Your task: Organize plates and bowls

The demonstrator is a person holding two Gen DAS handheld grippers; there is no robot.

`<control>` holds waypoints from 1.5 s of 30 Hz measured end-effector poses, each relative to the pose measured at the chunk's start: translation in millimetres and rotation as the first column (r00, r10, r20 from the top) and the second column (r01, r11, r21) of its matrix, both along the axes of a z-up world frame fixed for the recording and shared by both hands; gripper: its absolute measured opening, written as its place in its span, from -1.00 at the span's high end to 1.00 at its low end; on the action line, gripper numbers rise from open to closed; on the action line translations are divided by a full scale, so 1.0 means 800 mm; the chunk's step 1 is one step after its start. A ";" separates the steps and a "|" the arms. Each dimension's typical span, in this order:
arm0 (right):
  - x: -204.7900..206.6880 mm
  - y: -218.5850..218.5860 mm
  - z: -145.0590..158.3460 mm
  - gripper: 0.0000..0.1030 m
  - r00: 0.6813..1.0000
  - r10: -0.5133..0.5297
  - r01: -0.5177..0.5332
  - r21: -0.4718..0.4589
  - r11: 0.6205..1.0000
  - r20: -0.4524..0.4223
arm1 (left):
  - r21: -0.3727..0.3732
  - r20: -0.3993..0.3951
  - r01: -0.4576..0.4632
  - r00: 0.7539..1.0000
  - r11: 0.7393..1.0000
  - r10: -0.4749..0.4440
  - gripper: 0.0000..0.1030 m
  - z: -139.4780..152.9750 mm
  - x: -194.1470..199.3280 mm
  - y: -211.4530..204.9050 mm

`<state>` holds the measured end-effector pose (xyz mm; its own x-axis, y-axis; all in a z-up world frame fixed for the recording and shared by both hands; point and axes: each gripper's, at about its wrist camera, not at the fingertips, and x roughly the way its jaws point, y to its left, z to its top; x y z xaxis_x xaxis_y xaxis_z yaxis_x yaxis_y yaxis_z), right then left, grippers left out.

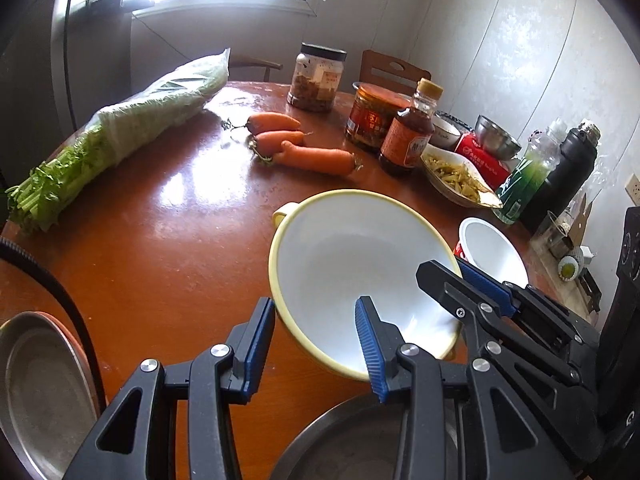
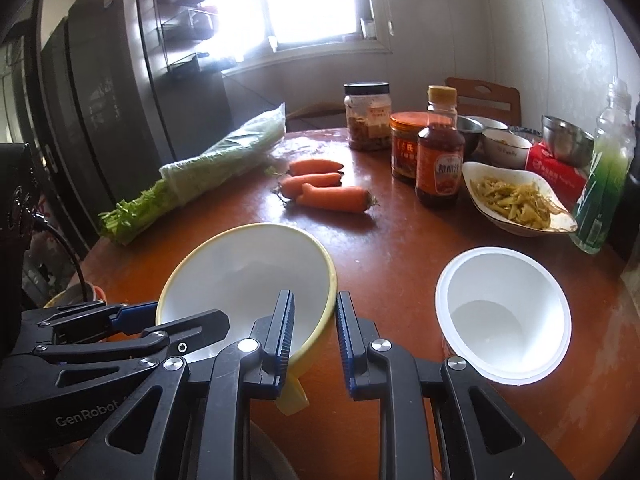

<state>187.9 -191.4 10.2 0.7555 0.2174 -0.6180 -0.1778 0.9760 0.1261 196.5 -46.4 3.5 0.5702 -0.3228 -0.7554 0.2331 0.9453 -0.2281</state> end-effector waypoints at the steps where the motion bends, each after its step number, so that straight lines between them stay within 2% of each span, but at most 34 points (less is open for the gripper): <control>1: -0.001 0.001 0.002 0.56 1.000 0.000 0.000 -0.001 1.000 0.004 | -0.002 0.005 -0.002 1.000 1.000 0.002 0.20 0.003 -0.002 0.001; 23: -0.062 0.026 0.057 0.57 0.995 0.025 -0.024 -0.010 1.000 0.101 | 0.010 0.122 -0.020 0.992 1.000 0.019 0.20 0.059 -0.067 0.025; 45: -0.136 0.042 0.090 0.57 0.982 0.048 -0.048 -0.005 0.999 0.181 | 0.034 0.214 -0.037 0.976 0.999 0.029 0.20 0.097 -0.141 0.036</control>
